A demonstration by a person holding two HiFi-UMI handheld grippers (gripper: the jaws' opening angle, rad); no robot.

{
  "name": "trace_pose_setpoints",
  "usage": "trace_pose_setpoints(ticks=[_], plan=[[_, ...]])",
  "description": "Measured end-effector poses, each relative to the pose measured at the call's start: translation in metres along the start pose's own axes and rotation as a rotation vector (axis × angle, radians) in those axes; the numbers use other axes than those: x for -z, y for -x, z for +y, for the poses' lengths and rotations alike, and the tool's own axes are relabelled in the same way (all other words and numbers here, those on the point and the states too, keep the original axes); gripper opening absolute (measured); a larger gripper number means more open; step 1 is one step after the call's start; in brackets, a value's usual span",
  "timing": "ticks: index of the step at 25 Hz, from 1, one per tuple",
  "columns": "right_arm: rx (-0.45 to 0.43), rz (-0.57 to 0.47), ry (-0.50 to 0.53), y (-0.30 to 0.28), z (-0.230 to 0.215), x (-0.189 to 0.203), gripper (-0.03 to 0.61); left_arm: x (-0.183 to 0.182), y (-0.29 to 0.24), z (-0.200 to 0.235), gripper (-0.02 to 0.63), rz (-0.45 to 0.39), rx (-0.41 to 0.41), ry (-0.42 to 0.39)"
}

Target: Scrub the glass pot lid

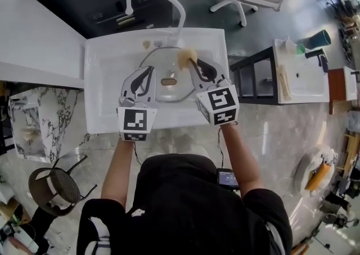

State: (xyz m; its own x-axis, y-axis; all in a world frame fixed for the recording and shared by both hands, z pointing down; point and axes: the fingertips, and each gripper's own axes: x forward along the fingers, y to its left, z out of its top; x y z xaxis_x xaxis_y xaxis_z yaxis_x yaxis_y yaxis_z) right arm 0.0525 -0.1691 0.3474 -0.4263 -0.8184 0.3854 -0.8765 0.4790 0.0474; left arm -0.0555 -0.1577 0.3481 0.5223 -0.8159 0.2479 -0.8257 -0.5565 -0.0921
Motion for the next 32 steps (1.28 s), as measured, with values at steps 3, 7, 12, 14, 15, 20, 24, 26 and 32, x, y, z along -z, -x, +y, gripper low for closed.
trace_pose_setpoints(ticks=[3,7,12,14,15,20,24,26,32], plan=[[-0.041,0.063,0.009,-0.016,-0.004,0.018,0.018,0.015,-0.018,-0.001,0.006,0.033,-0.004,0.025],[-0.101,0.136,0.031,-0.035,-0.008,0.039,0.018,0.038,-0.035,-0.003,0.006,0.079,-0.014,0.073],[-0.145,0.185,0.075,-0.055,-0.013,0.058,0.018,0.068,-0.051,-0.004,0.007,0.136,-0.029,0.121],[-0.166,0.205,0.084,-0.061,-0.013,0.066,0.018,0.084,-0.054,-0.005,0.008,0.166,-0.039,0.142],[-0.175,0.217,0.088,-0.063,-0.013,0.072,0.018,0.093,-0.055,-0.006,0.006,0.184,-0.045,0.147],[-0.209,0.268,0.109,-0.079,-0.013,0.094,0.018,0.138,-0.058,-0.011,0.008,0.269,-0.051,0.182],[-0.236,0.305,0.134,-0.088,-0.012,0.109,0.018,0.166,-0.060,-0.023,0.008,0.324,-0.027,0.229],[-0.250,0.323,0.144,-0.090,-0.011,0.119,0.018,0.180,-0.062,-0.030,0.008,0.350,-0.012,0.252],[-0.271,0.355,0.151,-0.098,-0.008,0.139,0.018,0.219,-0.071,-0.041,0.009,0.441,0.021,0.254]])
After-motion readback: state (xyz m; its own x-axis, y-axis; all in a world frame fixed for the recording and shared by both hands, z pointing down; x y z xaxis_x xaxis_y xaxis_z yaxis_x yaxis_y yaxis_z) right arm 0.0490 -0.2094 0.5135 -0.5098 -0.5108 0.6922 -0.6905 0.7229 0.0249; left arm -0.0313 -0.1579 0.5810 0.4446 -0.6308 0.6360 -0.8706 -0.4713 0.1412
